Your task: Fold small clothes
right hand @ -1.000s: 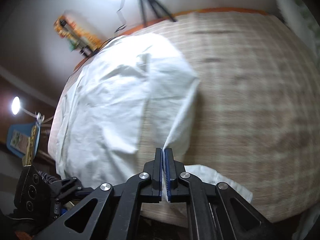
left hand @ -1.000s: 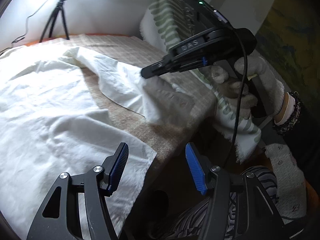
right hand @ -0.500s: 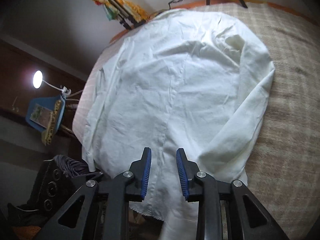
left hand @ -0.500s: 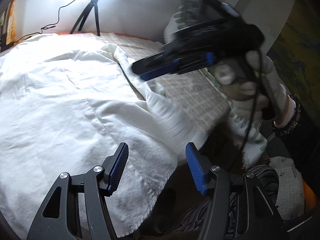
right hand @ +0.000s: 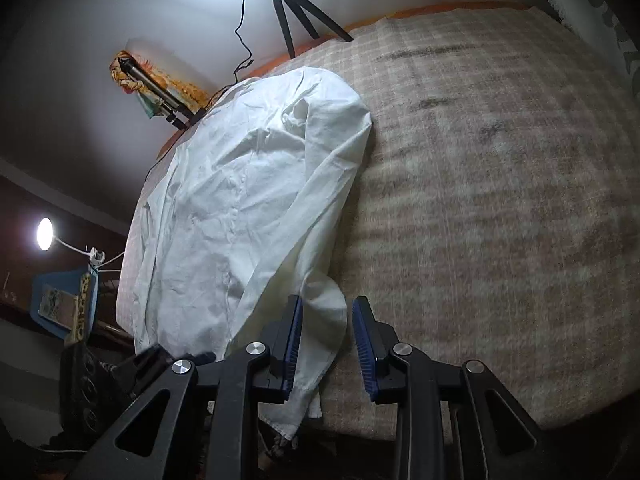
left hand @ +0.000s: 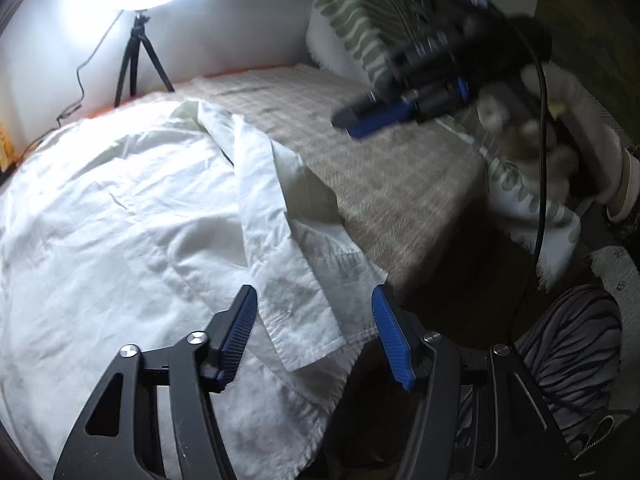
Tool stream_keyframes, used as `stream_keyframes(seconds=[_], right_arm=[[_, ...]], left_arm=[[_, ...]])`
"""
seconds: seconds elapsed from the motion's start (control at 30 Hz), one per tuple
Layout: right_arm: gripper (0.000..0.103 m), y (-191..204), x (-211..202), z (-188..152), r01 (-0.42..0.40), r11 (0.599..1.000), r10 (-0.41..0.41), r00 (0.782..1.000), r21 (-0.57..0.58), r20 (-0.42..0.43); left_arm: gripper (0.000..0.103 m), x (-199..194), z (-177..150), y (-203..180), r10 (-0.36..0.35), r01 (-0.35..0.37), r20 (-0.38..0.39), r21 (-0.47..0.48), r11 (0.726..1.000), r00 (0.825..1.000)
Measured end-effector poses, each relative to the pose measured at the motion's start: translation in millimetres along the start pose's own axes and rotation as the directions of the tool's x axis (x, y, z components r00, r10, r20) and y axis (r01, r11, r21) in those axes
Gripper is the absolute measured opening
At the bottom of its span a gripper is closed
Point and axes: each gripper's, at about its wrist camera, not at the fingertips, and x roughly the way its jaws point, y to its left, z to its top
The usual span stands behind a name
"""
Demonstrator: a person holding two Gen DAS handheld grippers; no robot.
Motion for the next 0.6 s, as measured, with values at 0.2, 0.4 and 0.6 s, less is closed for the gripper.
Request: stream_keyframes(seconds=[0.2, 0.4, 0.6], right_arm=[[0.04, -9, 12, 45, -0.055, 0.998, 0.053, 0.997, 0.031, 0.06], [0.041, -41, 57, 102, -0.067, 0.989, 0.057, 0.995, 0.129, 0.079], [0.04, -65, 102, 141, -0.12, 0.968, 0.105, 0.991, 0.221, 0.077]], left_arm=[[0.003, 1, -5, 8, -0.069, 0.069, -0.003, -0.011, 0.998, 0.998], [0.002, -20, -3, 22, -0.112, 0.115, 0.037, -0.103, 0.988, 0.993], [0.001, -31, -6, 31, -0.15, 0.157, 0.048, -0.184, 0.97, 0.987]])
